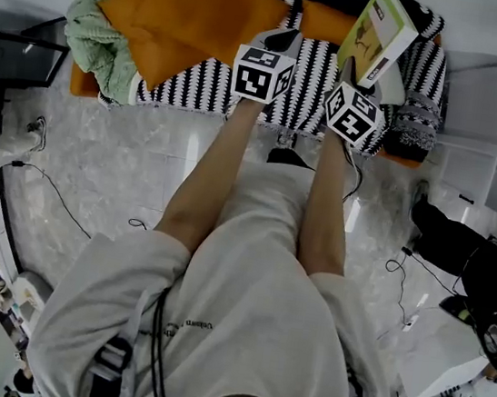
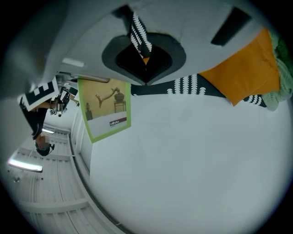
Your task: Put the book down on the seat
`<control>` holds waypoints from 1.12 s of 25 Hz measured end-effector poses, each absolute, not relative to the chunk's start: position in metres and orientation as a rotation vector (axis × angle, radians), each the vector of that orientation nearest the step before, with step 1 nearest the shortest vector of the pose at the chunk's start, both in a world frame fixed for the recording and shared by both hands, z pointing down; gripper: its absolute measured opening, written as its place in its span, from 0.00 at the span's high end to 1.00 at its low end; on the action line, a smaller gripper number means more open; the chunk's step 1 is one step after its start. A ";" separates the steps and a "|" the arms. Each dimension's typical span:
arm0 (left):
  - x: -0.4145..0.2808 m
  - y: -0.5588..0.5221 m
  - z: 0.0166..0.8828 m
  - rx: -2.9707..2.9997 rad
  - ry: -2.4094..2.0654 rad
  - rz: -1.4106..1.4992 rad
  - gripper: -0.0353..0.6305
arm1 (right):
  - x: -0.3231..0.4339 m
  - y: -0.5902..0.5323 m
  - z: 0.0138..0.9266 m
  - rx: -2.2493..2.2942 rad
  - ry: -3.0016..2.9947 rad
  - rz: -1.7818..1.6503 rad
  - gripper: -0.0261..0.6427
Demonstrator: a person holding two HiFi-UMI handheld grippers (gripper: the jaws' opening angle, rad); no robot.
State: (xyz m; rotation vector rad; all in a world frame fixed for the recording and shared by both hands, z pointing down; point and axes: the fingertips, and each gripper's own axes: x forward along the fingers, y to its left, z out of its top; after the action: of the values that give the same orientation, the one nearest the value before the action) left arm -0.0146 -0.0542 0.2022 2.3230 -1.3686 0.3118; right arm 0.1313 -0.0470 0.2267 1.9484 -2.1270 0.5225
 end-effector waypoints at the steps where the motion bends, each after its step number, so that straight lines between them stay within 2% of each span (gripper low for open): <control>1: -0.011 -0.060 0.206 2.314 -1.368 0.320 0.94 | 0.135 -0.053 0.231 1.942 -2.124 0.537 0.77; 15: 0.032 -0.117 0.272 2.137 -1.360 0.378 0.94 | 0.176 -0.113 0.299 1.798 -2.068 0.657 0.77; 22: 0.019 -0.106 0.292 2.075 -1.358 0.438 0.94 | 0.165 -0.106 0.334 1.748 -2.035 0.780 0.77; 28: 0.002 -0.113 0.297 2.089 -1.288 0.436 0.94 | 0.157 -0.109 0.329 1.794 -1.984 0.779 0.77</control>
State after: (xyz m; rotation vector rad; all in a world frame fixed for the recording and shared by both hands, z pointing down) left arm 0.0024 -0.1132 0.2968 2.0892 -1.2879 0.4357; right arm 0.1566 -0.1090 0.3287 1.7943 -1.9841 0.7794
